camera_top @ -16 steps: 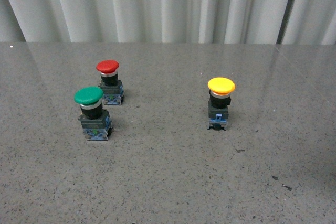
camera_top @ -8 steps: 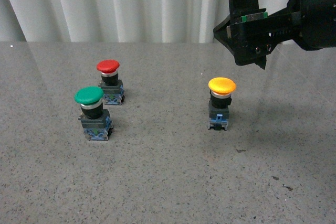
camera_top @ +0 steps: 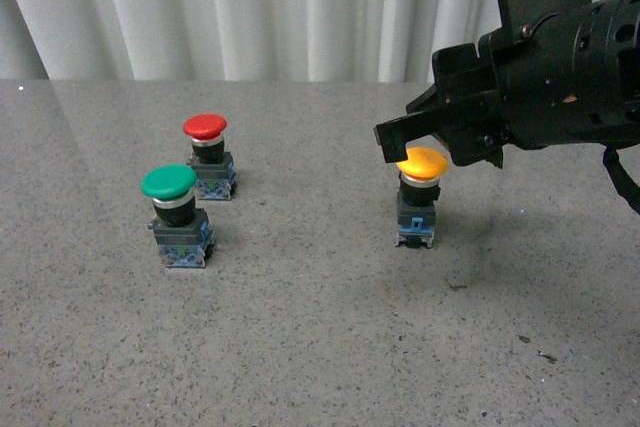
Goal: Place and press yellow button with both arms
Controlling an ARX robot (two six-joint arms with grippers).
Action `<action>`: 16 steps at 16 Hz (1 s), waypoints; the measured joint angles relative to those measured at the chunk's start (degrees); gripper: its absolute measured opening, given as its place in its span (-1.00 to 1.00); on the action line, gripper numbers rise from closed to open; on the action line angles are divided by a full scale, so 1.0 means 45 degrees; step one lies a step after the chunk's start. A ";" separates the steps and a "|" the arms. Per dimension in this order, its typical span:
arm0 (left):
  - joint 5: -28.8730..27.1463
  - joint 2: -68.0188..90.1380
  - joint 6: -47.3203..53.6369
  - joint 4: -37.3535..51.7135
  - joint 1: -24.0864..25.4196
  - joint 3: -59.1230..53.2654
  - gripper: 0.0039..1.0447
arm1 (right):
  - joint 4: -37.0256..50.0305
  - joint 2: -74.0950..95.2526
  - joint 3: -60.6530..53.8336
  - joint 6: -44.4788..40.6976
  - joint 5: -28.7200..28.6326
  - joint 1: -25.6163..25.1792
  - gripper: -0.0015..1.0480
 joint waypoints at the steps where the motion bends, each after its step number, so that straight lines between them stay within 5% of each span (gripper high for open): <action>1: 0.0000 0.0000 0.0000 -0.0005 0.0000 0.0000 0.88 | -0.0024 0.0136 0.0083 -0.0010 0.0117 0.0029 -0.97; 16: 0.0005 0.0000 0.0000 0.0000 0.0000 0.0000 0.88 | -0.0219 0.0772 -0.0034 -0.0413 0.0170 -0.0228 -0.97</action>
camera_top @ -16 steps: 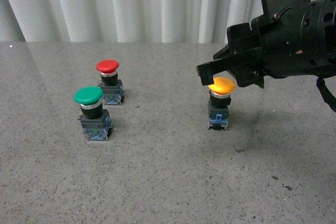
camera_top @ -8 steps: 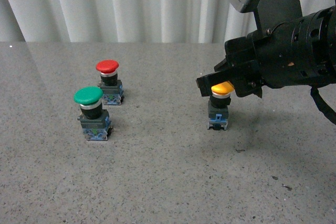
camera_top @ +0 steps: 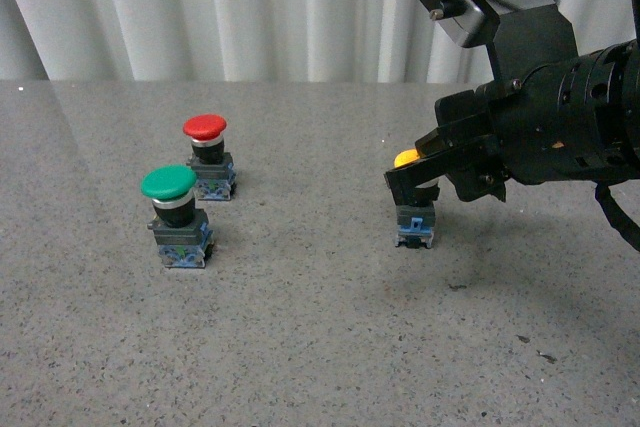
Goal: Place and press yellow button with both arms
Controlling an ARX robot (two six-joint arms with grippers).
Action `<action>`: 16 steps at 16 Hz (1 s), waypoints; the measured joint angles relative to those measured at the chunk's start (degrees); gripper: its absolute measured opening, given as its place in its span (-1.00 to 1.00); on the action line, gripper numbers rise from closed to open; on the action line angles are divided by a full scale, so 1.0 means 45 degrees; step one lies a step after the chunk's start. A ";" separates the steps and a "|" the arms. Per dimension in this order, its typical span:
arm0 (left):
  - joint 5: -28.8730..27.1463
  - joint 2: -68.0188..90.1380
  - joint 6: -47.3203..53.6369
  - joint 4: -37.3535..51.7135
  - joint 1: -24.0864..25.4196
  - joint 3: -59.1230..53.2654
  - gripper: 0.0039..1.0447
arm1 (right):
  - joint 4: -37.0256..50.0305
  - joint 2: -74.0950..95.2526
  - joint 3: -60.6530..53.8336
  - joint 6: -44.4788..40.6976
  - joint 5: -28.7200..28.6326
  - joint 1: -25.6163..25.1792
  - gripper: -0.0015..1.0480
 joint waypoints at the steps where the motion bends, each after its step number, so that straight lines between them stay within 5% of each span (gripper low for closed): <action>1: 0.0000 0.0000 0.0000 0.0000 0.0000 0.0000 0.88 | -0.0024 0.0005 0.0000 -0.0029 0.0005 0.0000 -0.97; 16: -0.0005 0.0000 0.0000 0.0000 0.0000 0.0000 0.88 | -0.0466 -0.0058 0.0189 -0.0389 0.0136 -0.0010 -0.97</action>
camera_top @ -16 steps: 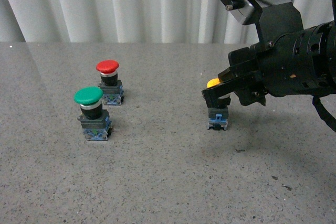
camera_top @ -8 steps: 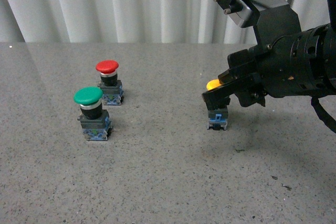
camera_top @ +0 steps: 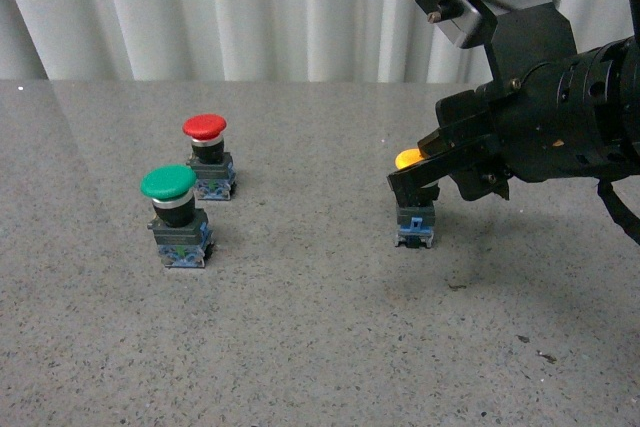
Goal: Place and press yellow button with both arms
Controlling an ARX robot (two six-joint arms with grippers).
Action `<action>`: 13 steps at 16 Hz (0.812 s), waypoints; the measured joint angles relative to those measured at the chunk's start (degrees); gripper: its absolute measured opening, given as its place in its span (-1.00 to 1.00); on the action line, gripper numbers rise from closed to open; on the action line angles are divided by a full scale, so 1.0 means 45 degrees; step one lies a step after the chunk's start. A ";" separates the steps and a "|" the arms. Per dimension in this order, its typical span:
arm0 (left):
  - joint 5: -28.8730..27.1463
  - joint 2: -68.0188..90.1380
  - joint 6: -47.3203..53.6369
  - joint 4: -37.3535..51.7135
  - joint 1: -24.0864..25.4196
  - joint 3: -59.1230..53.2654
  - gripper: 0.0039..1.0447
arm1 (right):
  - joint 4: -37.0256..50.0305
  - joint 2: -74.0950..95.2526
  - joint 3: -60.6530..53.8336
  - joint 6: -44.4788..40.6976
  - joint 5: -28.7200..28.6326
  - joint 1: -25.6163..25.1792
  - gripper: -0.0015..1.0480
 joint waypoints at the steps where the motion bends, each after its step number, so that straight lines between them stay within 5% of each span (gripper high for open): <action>1: 0.0000 0.0000 0.0000 0.0000 0.0000 0.0000 0.88 | 0.0000 -0.0058 0.0000 0.0015 -0.0010 0.0000 -0.97; 13: 0.0000 0.0000 0.0000 0.0000 0.0000 0.0000 0.88 | 0.0826 -0.1982 -0.0636 0.1433 -0.1107 -0.0262 -0.97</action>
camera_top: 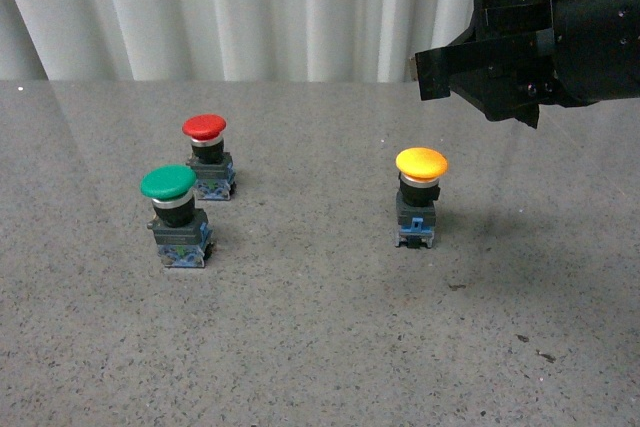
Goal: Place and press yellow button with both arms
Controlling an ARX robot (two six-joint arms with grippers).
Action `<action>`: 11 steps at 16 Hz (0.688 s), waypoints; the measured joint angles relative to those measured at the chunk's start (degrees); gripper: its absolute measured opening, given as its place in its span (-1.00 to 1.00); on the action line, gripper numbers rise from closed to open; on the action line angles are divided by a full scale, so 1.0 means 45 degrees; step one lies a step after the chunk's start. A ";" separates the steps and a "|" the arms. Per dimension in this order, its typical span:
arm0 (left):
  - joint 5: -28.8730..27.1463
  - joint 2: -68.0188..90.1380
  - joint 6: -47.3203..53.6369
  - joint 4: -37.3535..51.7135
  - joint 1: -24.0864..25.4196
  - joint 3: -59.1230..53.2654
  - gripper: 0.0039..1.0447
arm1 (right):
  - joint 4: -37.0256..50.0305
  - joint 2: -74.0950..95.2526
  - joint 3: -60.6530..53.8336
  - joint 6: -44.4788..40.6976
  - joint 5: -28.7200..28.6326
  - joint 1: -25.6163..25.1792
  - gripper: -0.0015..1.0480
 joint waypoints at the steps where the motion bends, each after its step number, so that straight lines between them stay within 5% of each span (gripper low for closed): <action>1: 0.0005 0.0000 0.0000 0.0000 0.0000 0.0000 0.88 | 0.0039 0.0000 -0.0044 0.0029 -0.0015 0.0000 -0.97; 6: 0.0005 0.0000 0.0000 -0.0005 0.0000 0.0000 0.88 | 0.0486 -0.1015 -0.0986 0.0840 -0.0335 -0.0253 -0.97; 7: 0.0005 0.0000 0.0000 0.0000 0.0000 0.0000 0.88 | 0.2506 -0.1370 -0.1530 0.0835 0.0835 -0.0097 -0.97; 9: -0.0010 0.0000 0.0000 0.0000 0.0000 0.0000 0.88 | 0.5421 -0.2929 -0.3886 0.0602 0.5115 -0.0374 -0.97; 11: -0.0010 0.0000 0.0000 0.0005 0.0000 0.0000 0.88 | 0.4770 -0.5566 -0.5799 0.0563 0.5994 -0.1734 -0.97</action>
